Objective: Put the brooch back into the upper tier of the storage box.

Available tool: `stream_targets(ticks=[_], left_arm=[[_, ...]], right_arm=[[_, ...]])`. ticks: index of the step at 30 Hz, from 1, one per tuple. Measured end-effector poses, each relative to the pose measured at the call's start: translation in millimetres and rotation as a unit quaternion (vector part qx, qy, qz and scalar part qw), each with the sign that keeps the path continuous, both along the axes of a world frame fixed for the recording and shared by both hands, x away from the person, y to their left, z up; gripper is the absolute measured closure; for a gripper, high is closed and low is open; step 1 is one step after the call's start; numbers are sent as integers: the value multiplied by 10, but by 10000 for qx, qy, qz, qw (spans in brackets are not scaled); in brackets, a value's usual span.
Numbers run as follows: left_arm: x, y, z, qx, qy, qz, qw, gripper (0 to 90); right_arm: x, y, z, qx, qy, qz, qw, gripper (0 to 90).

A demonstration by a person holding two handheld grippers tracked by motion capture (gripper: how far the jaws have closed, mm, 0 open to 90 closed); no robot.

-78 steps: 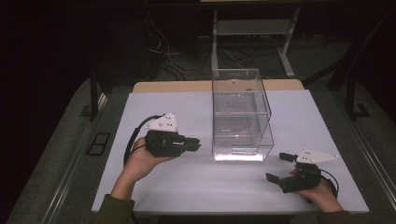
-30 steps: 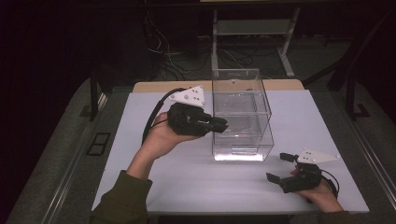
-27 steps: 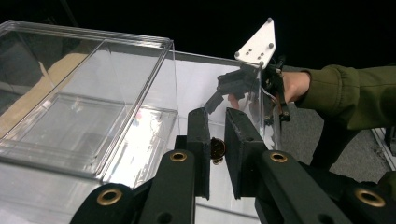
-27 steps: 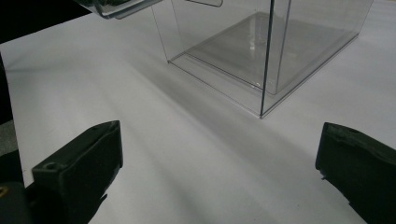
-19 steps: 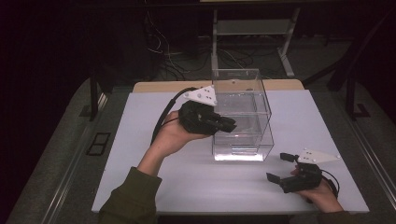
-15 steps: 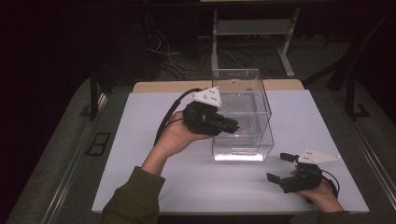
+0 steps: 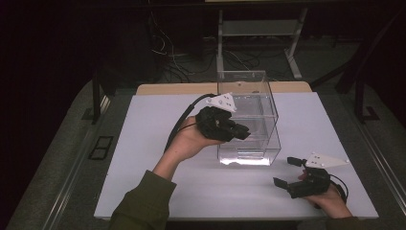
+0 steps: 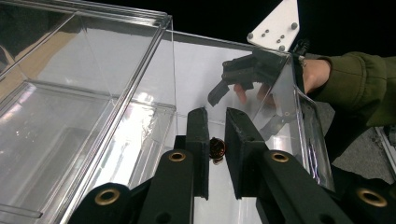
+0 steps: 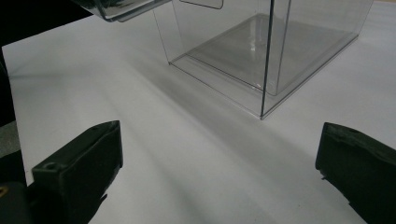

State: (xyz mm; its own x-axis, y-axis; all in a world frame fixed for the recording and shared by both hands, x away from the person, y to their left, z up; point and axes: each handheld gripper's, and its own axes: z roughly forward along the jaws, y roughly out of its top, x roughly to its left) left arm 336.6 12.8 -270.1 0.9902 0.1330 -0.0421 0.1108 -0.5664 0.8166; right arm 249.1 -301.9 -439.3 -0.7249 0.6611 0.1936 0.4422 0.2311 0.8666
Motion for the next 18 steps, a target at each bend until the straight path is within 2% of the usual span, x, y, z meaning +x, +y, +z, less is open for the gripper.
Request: stream_targets(ticks=[9,18], left_arm=[[-5,0,-5,-9,-6,19,10000,720],[-16,79,48,-137,-4,77,9999,667]], right_arm=[[0,1,-1,-14,3,0,10000,6],[0,2,-2,-12,5,8,10000,6]])
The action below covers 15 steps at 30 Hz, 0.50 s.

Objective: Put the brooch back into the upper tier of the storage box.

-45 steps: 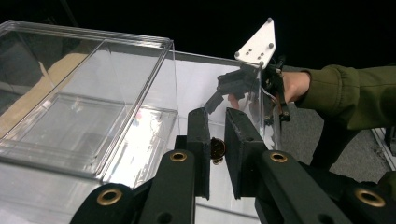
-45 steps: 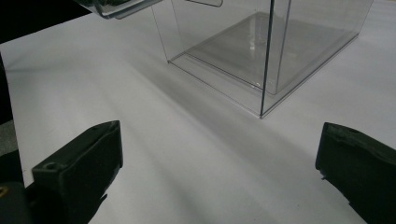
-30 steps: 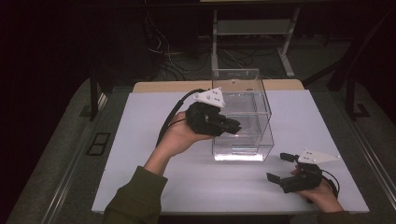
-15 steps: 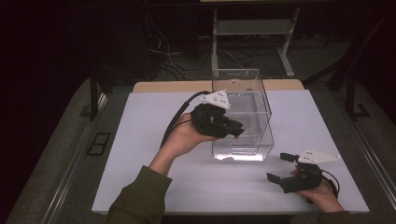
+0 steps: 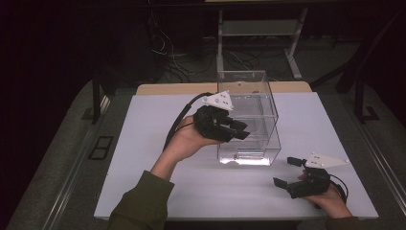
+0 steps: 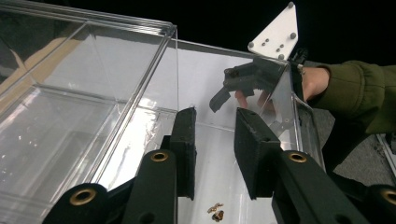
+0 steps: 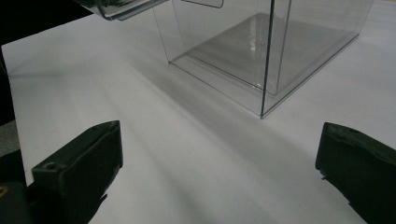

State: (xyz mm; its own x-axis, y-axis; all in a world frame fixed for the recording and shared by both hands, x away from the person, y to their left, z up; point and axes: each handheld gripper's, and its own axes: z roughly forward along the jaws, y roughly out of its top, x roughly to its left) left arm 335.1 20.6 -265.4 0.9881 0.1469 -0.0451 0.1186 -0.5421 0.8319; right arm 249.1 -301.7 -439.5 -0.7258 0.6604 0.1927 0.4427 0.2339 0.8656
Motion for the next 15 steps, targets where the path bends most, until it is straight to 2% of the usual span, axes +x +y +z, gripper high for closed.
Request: stream_targets(ticks=[7,15], left_arm=[[-7,140,48,-221,72,105,9997,625],[-38,286,70,-393,67,195,9990,581]], right_arm=[[6,-12,-5,8,5,2,10000,6],[9,-17,-11,14,17,-7,10000,6]])
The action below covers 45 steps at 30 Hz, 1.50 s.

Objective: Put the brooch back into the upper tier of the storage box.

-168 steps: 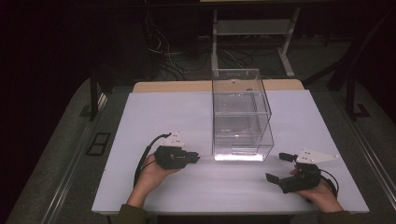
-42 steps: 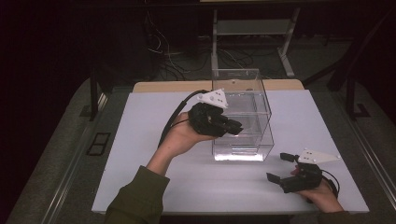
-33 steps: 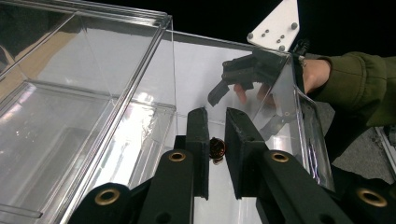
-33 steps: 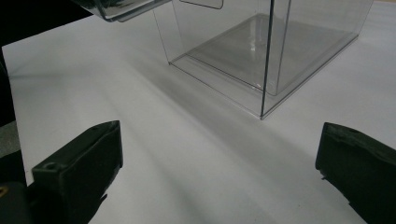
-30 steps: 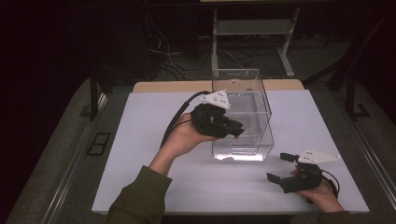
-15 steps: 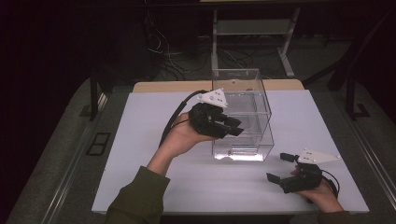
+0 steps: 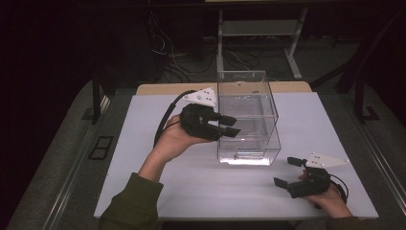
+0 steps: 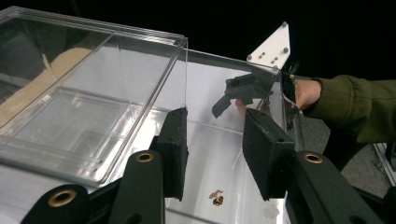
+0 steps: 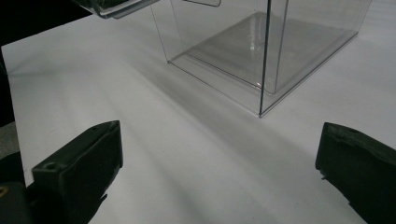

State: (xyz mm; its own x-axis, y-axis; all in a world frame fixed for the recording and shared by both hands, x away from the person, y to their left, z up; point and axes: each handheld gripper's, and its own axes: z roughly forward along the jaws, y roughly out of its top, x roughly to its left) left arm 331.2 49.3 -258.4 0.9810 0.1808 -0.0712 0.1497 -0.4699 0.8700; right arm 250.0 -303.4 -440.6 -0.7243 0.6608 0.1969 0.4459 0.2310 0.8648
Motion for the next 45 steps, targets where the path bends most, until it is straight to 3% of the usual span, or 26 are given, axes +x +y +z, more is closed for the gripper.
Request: stream_targets(ticks=[12,19,23,24,34,45], left_arm=[[-44,292,18,-309,-13,221,9993,489],[-68,434,-17,-265,-104,357,9990,438],[-102,505,-77,-263,-125,482,9984,404],[-101,533,-90,-172,-185,464,9986,397],[-166,690,-272,-199,-189,717,9970,363],[-208,788,-550,-150,-192,959,9951,327]], right_arm=[[14,-6,-8,1,17,2,10000,6],[14,-5,-8,-2,13,-10,10000,6],[9,-3,-5,-8,9,-18,10000,6],[8,-1,-4,-8,17,-22,10000,6],[11,5,-3,-22,-44,-9,10000,6],[3,2,1,-22,1,8,10000,6]])
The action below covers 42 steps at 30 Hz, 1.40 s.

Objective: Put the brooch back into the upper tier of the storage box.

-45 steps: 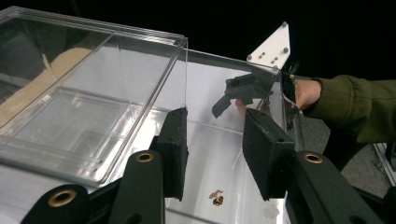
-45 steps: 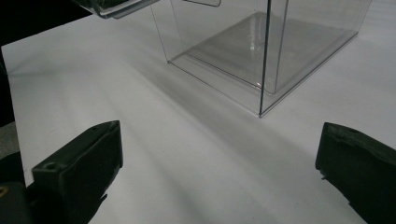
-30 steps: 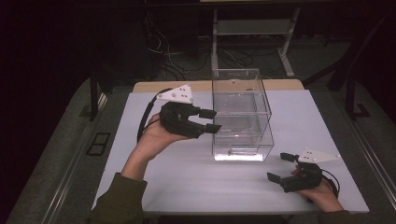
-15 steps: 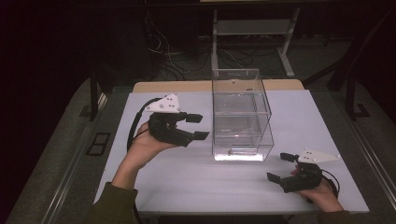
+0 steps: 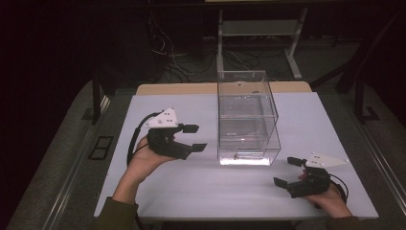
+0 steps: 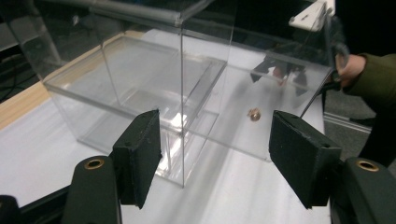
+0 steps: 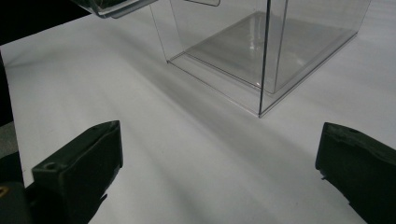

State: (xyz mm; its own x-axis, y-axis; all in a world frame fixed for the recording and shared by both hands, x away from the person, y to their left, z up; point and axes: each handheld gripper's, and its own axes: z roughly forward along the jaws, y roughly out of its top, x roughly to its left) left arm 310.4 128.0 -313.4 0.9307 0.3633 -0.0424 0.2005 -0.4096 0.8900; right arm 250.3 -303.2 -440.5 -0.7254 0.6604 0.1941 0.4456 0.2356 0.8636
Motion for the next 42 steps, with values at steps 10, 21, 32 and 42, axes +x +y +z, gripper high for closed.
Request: stream_targets(ticks=[10,21,32,42], left_arm=[[-56,35,-252,-43,-44,216,9997,298],[-130,60,-539,-47,-118,514,9986,232],[-192,171,-824,-107,-3,803,9967,139],[-278,333,-1055,-141,119,1129,9934,68]], right_arm=[[-1,0,2,-1,29,4,10000,6],[-2,1,3,9,-8,-7,10000,6],[-1,-2,4,15,-16,-5,10000,6],[-4,2,3,10,-8,0,10000,6]])
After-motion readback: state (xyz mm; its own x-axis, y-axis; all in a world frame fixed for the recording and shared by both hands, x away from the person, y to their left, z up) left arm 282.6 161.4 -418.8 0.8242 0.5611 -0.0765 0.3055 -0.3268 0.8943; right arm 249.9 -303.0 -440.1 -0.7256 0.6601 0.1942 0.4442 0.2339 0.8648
